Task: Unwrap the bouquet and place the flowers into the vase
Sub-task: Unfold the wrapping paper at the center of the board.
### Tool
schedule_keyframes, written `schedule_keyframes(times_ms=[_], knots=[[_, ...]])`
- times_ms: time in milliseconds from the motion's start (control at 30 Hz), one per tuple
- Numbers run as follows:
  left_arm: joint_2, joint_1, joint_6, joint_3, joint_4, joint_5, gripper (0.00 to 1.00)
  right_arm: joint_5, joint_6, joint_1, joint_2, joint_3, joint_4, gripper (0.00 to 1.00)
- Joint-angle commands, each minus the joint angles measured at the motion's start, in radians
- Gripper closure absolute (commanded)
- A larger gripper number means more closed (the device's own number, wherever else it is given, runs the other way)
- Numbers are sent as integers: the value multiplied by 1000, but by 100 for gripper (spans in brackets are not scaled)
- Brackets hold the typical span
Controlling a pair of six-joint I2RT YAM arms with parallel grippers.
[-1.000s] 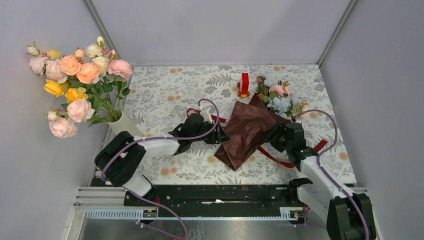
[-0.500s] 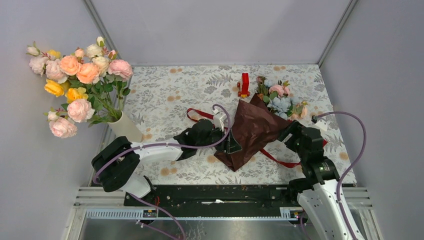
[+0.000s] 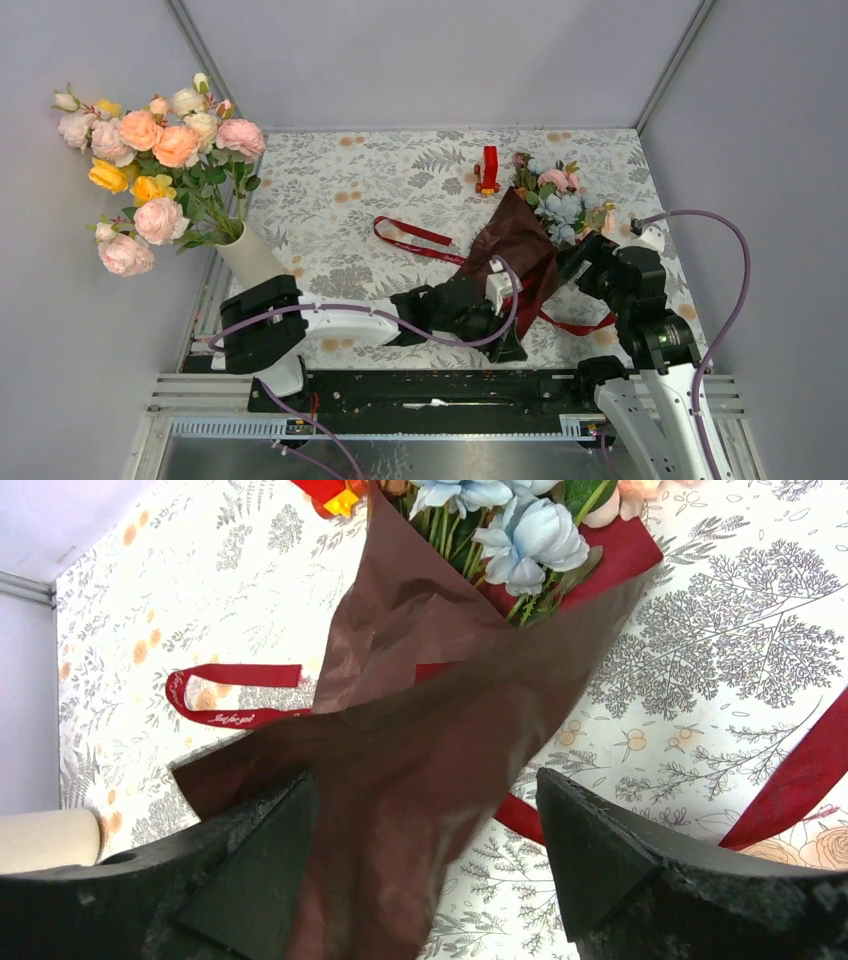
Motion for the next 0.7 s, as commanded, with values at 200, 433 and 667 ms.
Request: schedule_keyframes(times_ms=[200, 433, 667], knots=[[77, -79, 82, 21, 44, 39, 17, -57, -24, 4, 13, 57, -44, 12], [79, -86, 111, 13, 66, 74, 9, -64, -43, 5, 15, 150, -99, 11], [127, -101, 110, 14, 100, 94, 8, -139, -38, 4, 21, 231, -133, 15]])
